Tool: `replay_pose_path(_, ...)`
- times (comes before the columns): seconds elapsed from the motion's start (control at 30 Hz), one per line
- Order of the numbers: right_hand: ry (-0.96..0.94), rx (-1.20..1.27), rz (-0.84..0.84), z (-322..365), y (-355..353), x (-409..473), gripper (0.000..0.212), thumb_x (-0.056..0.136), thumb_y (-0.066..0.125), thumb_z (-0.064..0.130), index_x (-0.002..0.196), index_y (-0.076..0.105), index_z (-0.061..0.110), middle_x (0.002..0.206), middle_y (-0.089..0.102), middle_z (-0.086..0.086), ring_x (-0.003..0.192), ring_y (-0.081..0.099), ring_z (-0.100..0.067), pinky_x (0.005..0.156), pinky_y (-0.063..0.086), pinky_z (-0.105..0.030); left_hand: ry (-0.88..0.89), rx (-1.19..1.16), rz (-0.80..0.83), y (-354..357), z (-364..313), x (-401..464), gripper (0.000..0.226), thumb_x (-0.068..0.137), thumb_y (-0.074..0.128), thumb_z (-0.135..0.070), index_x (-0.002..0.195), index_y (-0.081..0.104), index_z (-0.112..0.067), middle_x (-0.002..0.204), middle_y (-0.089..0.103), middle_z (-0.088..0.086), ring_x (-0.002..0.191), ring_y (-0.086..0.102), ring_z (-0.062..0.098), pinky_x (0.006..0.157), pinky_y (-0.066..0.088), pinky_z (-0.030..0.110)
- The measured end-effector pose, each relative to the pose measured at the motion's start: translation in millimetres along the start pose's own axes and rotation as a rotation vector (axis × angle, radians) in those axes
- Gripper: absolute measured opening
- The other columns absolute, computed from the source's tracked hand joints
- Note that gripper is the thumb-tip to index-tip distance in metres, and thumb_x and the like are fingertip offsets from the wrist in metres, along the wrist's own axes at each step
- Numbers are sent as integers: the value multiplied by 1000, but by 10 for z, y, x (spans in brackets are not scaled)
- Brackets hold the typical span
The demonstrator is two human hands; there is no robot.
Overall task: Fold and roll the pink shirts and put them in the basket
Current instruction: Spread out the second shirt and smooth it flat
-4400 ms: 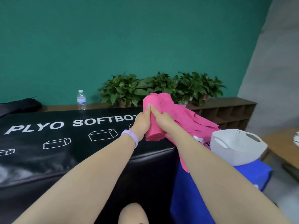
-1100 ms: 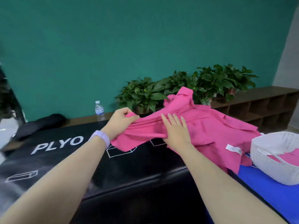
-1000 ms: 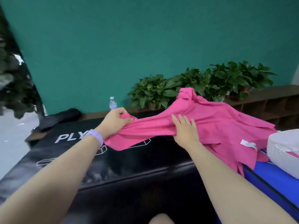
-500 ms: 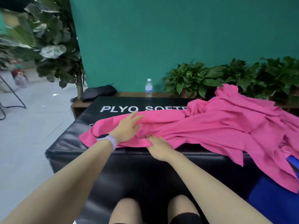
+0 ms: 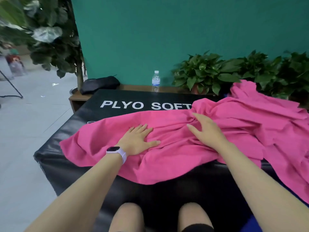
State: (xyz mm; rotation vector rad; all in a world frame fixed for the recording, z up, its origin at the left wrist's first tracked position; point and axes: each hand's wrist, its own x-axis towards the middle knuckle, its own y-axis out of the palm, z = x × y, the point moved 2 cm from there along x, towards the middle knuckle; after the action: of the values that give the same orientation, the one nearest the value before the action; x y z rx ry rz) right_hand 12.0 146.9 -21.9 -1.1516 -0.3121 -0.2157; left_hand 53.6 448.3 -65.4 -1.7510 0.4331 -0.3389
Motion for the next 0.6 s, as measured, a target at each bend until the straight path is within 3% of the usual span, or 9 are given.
replay_pose_path(0.1, 189, -268, 171, -485, 196, 107, 80, 92, 40, 71, 155, 36, 22, 161, 35, -7, 149, 30, -26, 122, 25, -45, 11, -11, -32, 39, 60, -114, 94, 83, 24, -87, 159, 20, -32, 167, 11, -7, 154, 5, 10, 126, 3, 39)
replay_pose_path(0.2, 157, -297, 307, -360, 468, 133, 87, 91, 23, 77, 158, 30, 23, 167, 21, -5, 154, 16, -23, 125, 15, -43, 12, -86, -141, 7, 54, -129, 92, 83, 17, -87, 153, 34, -31, 161, 32, -8, 150, 24, 10, 123, 16, 39)
replay_pose_path(0.3, -6, -239, 365, 75, 621, 81, 80, 95, 30, 68, 160, 24, 21, 169, 14, -3, 156, 8, -19, 126, 8, -37, -116, -417, -185, -106, 19, 30, 94, 77, 17, -87, 150, 42, -33, 154, 44, -11, 145, 35, 11, 122, 20, 37)
replay_pose_path(0.4, -166, -137, 389, 520, 681, -131, 80, 91, 34, 64, 158, 29, 22, 167, 21, -2, 155, 15, -19, 123, 7, -32, -191, -946, -62, -147, -79, 262, 94, 72, 32, -95, 147, 45, -41, 154, 44, -14, 147, 35, 15, 123, 21, 43)
replay_pose_path(0.43, -206, -88, 381, 646, 680, -218, 76, 92, 39, 62, 156, 34, 22, 166, 26, -2, 154, 19, -20, 122, 9, -30, -206, -996, -38, -146, -158, 330, 96, 69, 38, -97, 148, 43, -43, 154, 43, -15, 148, 32, 15, 123, 21, 44)
replay_pose_path(0.5, -259, 14, 334, 823, 652, -377, 68, 90, 48, 55, 150, 45, 22, 161, 36, -1, 150, 28, -19, 119, 14, -25, -205, -745, -46, -157, -308, 421, 100, 67, 42, -97, 152, 34, -44, 154, 43, -14, 147, 32, 17, 122, 21, 45)
replay_pose_path(0.6, -263, 178, 321, 844, 539, -573, 62, 85, 59, 43, 142, 55, 21, 154, 47, 2, 141, 38, -10, 115, 16, -12, -112, -387, -144, -159, -430, 466, 87, 71, 51, -73, 150, 38, -38, 128, 65, -5, 125, 56, 25, 108, 37, 43)
